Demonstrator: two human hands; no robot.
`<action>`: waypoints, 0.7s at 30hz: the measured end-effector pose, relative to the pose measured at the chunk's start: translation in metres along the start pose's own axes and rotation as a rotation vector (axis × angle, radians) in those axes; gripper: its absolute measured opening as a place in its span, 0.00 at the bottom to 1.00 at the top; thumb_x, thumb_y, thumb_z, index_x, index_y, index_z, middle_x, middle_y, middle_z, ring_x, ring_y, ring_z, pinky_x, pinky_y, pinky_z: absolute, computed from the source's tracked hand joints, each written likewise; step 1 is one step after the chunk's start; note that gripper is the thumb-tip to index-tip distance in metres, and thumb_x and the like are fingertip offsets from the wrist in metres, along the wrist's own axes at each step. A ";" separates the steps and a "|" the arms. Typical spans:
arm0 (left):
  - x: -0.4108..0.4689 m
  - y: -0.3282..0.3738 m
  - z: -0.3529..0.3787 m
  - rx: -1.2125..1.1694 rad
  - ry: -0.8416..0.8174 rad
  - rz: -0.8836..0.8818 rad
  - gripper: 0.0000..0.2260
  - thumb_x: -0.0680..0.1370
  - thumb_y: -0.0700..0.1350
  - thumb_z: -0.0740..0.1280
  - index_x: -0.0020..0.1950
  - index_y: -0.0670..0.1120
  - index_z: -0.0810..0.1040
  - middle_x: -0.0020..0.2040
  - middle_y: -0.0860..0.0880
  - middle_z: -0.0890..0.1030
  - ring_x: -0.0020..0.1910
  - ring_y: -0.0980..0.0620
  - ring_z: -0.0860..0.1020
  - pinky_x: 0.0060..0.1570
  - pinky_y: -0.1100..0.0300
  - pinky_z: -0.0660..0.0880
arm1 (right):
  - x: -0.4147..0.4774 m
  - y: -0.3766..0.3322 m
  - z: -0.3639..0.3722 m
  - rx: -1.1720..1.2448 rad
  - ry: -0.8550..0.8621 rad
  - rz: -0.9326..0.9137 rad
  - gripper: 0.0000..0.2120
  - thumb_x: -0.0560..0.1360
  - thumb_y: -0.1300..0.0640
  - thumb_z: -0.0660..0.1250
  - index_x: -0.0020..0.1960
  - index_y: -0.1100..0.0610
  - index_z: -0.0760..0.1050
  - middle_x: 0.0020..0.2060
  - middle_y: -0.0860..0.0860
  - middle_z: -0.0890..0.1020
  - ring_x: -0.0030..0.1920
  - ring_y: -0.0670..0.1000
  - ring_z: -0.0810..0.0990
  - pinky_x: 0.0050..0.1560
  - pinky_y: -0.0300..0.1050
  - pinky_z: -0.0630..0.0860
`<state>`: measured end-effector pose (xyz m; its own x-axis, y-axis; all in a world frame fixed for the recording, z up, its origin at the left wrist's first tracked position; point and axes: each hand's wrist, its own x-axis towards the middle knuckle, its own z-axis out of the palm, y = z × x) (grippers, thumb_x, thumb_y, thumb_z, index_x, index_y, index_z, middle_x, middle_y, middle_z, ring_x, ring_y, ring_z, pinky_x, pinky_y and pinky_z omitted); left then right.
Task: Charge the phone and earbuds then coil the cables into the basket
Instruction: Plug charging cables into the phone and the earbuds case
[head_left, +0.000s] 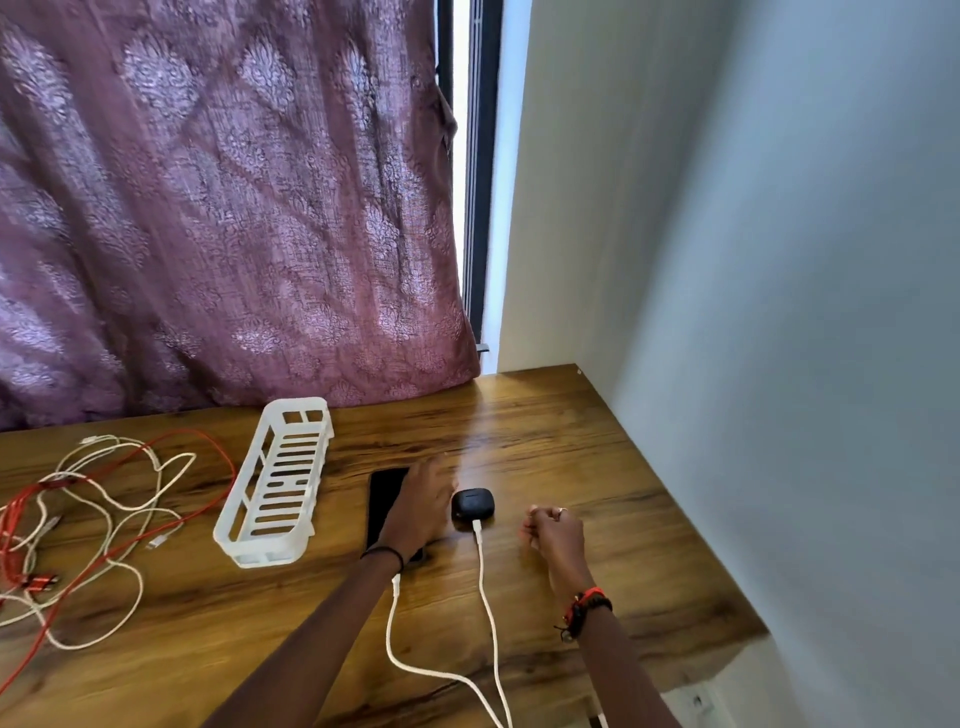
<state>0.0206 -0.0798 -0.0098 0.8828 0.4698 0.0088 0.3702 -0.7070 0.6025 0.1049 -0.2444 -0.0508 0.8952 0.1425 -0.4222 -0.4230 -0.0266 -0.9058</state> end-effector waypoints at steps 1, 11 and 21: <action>-0.007 0.004 -0.002 -0.016 0.046 0.031 0.17 0.80 0.44 0.57 0.67 0.38 0.67 0.68 0.39 0.68 0.68 0.42 0.64 0.67 0.52 0.61 | -0.004 0.000 -0.006 0.023 0.022 -0.007 0.06 0.77 0.65 0.61 0.44 0.65 0.75 0.33 0.56 0.78 0.33 0.51 0.77 0.29 0.38 0.76; -0.053 0.037 0.049 -0.097 -0.011 0.377 0.10 0.79 0.44 0.62 0.58 0.46 0.75 0.57 0.48 0.73 0.59 0.51 0.72 0.60 0.63 0.65 | -0.087 0.029 -0.082 0.013 0.316 -0.176 0.08 0.73 0.54 0.70 0.41 0.59 0.77 0.33 0.52 0.81 0.33 0.49 0.79 0.36 0.42 0.78; -0.092 0.097 0.130 0.018 -0.217 0.580 0.10 0.78 0.45 0.61 0.57 0.46 0.75 0.57 0.45 0.74 0.57 0.46 0.73 0.59 0.51 0.69 | -0.159 0.124 -0.199 -0.030 0.759 -0.141 0.12 0.74 0.52 0.69 0.36 0.59 0.76 0.29 0.53 0.81 0.31 0.50 0.80 0.36 0.39 0.76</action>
<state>0.0130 -0.2601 -0.0562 0.9797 -0.1105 0.1675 -0.1845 -0.8245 0.5350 -0.0618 -0.4670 -0.1032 0.7959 -0.5708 -0.2020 -0.3033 -0.0871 -0.9489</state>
